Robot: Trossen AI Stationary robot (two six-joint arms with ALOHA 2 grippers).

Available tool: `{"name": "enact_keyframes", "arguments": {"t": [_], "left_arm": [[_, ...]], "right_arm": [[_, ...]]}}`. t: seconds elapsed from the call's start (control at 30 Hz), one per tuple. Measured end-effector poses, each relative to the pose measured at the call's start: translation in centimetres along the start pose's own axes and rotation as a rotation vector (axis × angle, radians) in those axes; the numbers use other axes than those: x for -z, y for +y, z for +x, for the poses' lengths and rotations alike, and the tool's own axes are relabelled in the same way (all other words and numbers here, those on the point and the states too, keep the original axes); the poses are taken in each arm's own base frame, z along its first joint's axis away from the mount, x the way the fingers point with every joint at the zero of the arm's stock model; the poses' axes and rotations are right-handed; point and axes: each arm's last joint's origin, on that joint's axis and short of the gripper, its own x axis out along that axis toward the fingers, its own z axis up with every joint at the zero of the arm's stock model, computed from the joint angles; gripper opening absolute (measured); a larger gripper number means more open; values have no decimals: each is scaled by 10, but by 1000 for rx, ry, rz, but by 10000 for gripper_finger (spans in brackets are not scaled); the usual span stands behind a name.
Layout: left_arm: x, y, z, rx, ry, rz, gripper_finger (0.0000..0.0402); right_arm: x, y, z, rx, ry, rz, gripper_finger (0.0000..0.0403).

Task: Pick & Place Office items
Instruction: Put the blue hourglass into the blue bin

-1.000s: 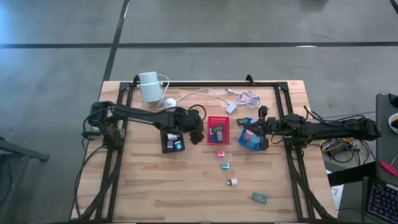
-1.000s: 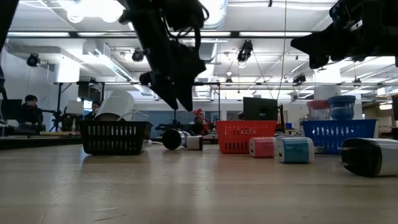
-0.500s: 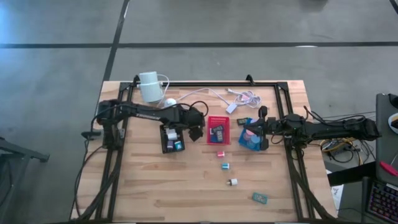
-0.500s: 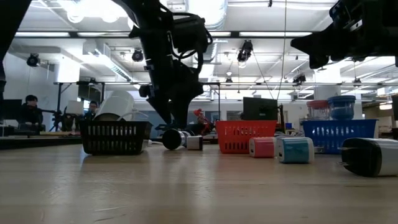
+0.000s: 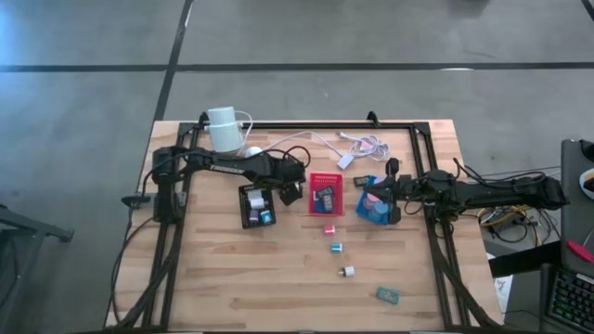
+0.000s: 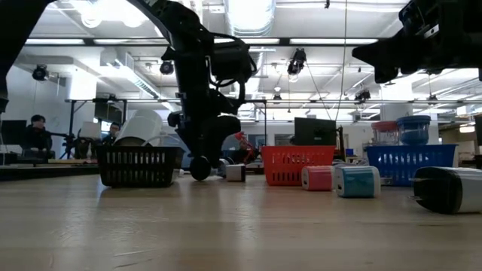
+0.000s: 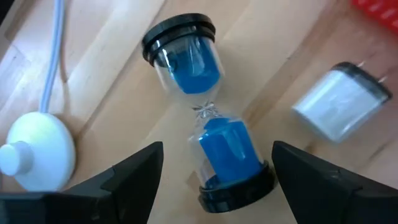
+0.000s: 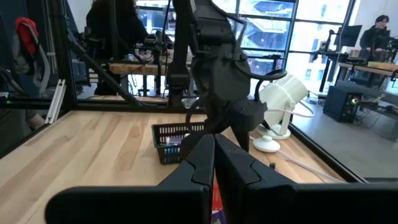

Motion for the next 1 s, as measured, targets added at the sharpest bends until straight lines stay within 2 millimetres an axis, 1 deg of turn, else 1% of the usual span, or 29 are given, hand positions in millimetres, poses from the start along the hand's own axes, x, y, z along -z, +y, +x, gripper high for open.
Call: {"name": "enact_keyframes", "arguments": {"t": [0.27, 0.43, 0.63, 0.77, 1.0], "left_arm": [[-5, 23, 8, -14, 59, -33, 303], [-7, 28, 11, 38, 83, -23, 303], [-8, 32, 12, 56, 94, -7, 301], [-7, 35, 15, 55, 106, -6, 284], [-3, 39, 21, 52, 108, 1, 237]], "right_arm": [[1, 0, 0, 0, 6, 0, 8], [1, 0, 0, 1, 6, -1, 8], [1, 0, 0, 1, 7, -3, 8], [1, 0, 0, 1, 9, -7, 8], [1, 0, 0, 1, 8, -6, 8]]}}
